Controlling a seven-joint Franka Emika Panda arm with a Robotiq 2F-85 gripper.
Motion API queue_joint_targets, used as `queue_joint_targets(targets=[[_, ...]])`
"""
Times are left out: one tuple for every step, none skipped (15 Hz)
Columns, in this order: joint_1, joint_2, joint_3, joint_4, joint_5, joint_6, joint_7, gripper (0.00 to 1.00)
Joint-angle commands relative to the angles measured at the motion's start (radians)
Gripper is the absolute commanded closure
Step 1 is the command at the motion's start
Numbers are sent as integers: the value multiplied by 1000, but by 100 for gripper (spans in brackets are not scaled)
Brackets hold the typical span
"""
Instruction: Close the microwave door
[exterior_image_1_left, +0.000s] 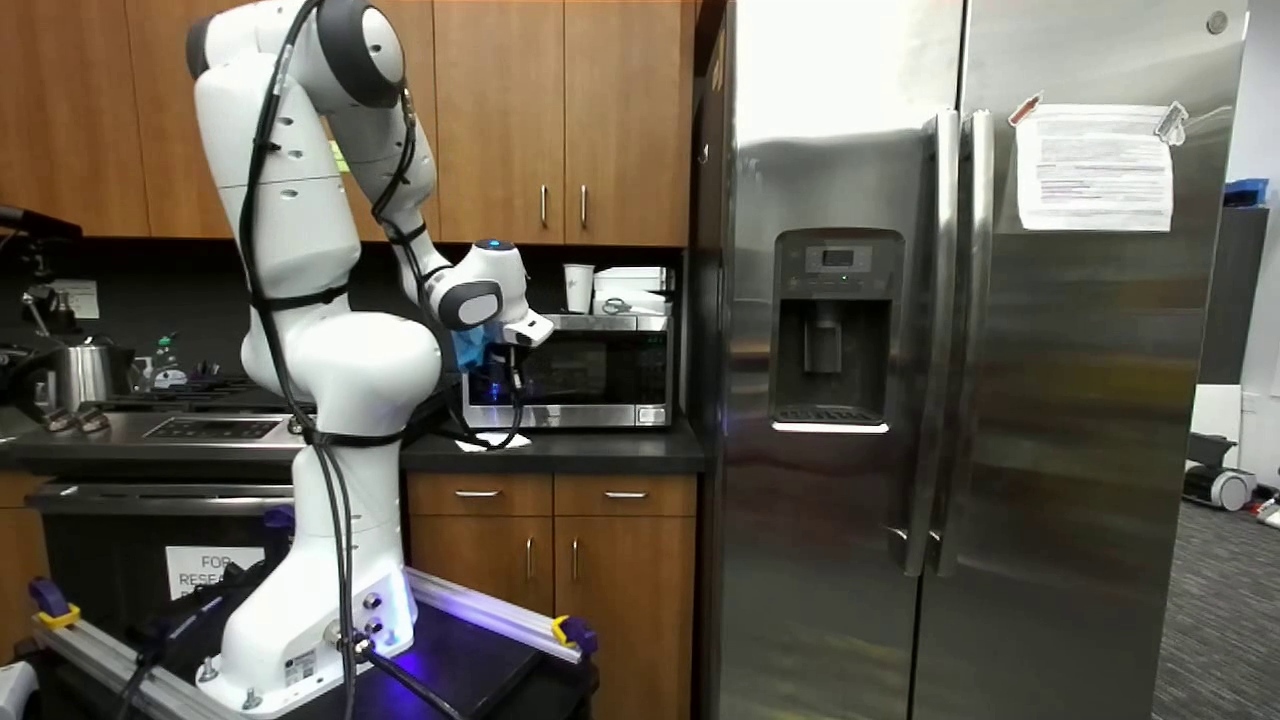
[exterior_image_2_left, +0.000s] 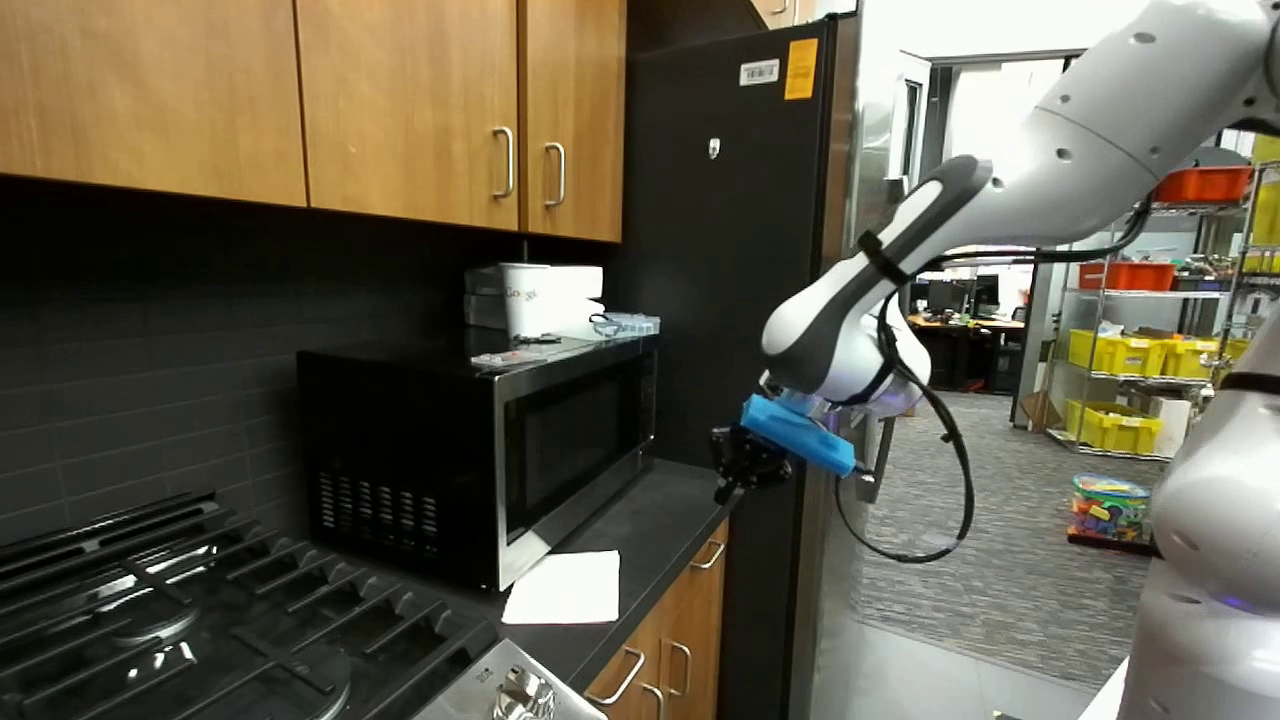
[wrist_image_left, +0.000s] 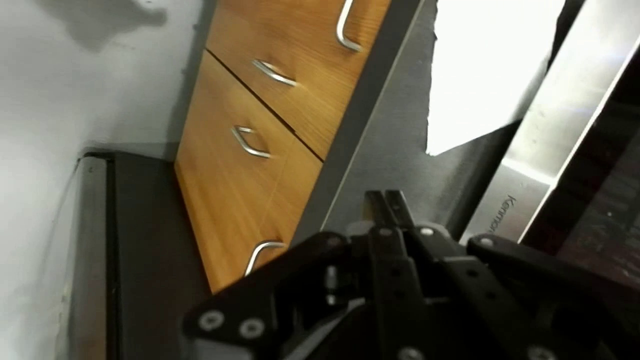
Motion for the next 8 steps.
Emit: queue_joint_targets(targets=[[-117,-216,96,-21,-201,-237,119,89],[-100,-276,82,-23,-218,-305,125,74],[-79,-149,67,-14,-174,-189,95,93],[-85,-197,71,-7,-190,-246,103,88],[-86,-234,73,-7,-195,-277,105,82],[-86,-256,74,-11,-196,-291,105,74],[-86,-268,74,-14,-196,-297,105,74],[-86,-269,74,-15,-196,-298,105,74]])
